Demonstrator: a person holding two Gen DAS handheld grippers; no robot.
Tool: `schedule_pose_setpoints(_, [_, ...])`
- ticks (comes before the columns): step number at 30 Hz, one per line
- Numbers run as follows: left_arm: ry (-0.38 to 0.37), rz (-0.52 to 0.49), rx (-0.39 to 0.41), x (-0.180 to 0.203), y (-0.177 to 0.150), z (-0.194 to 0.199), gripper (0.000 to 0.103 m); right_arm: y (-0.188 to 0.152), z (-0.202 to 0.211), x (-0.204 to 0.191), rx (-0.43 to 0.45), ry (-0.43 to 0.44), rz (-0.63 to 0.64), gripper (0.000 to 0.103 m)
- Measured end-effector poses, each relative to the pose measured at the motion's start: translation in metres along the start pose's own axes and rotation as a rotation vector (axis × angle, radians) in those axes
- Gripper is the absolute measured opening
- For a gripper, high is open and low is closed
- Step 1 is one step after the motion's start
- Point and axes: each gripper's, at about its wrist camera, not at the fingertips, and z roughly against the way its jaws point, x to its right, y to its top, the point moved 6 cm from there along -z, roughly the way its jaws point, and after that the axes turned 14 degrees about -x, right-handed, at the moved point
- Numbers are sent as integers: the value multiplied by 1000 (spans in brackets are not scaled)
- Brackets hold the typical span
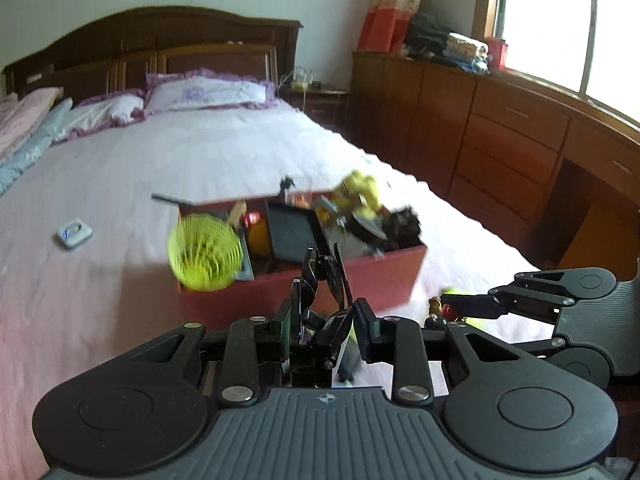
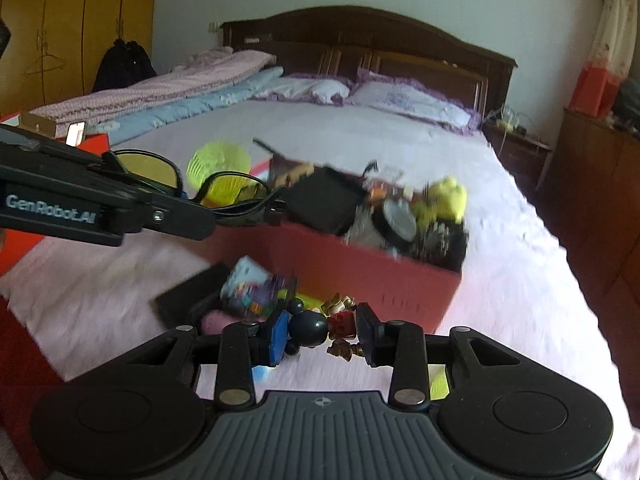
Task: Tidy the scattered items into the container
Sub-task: 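Carry sunglasses and figurine over the pink box and open both tools, then move both tools back from the box to the remaining pile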
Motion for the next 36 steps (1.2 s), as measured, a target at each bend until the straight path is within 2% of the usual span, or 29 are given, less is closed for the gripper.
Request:
schedule_pose_setpoints(10, [43, -22, 30, -25, 73, -38, 32, 82, -21, 24, 81, -49, 57, 38])
schedule_pose_setpoints(20, [95, -26, -25, -50, 111, -91, 32, 148, -77, 51, 65, -61, 11, 38])
schedule_pose_setpoints(23, [126, -14, -26, -54, 114, -96, 40, 159, -97, 60, 36, -45, -17, 39])
schedule_pose_setpoints(25, [134, -5, -14, -55, 113, -93, 54, 160, -102, 64, 35, -53, -27, 40])
schedule_pose_setpoints(28, [141, 3, 11, -56, 108, -84, 69, 154, -100, 65, 43, -60, -30, 46])
schedule_pose_setpoints(36, [150, -28, 29, -43, 84, -58, 80, 119, -73, 49, 58, -45, -5, 52])
